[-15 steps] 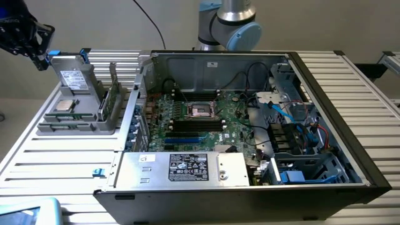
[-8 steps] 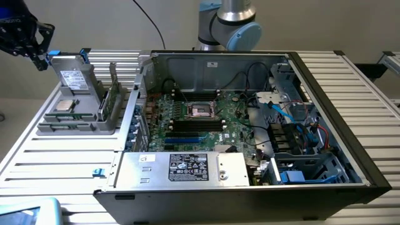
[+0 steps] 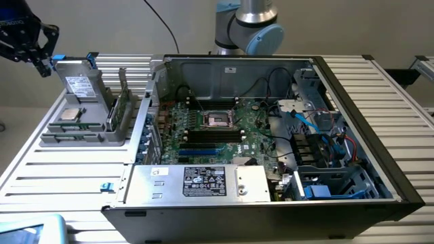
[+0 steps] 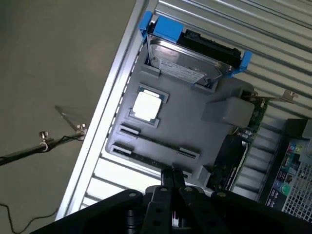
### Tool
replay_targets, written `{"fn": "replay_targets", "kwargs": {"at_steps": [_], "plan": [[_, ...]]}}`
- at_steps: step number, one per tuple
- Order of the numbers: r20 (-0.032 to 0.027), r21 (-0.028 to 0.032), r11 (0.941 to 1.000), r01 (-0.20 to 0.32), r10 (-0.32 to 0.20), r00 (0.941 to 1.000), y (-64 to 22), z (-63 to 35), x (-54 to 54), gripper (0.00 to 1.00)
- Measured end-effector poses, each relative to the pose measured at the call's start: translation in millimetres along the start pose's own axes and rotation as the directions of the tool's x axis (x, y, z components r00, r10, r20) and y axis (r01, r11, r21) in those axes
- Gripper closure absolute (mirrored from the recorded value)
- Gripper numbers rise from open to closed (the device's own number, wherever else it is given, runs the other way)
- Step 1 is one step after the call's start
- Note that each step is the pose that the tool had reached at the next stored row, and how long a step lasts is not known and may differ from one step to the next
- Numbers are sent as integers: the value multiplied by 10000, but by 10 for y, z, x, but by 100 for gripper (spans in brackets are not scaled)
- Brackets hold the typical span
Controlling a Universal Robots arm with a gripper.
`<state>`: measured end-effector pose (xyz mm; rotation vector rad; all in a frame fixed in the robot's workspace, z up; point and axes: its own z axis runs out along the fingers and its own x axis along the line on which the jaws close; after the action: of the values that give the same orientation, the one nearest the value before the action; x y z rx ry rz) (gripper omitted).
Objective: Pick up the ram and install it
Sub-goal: 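Pick up the ram and move it above insertion slot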
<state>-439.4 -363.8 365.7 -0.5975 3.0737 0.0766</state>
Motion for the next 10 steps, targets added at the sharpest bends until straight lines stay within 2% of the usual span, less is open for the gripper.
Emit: {"fn": "replay_targets", "kwargs": {"at_steps": [5,10], "plan": [[-91,-10,9962,876,-876,9961,0,6,0,89],[-191,-32,9850,1723,-1723,9849,-1,11,0,89]]}}
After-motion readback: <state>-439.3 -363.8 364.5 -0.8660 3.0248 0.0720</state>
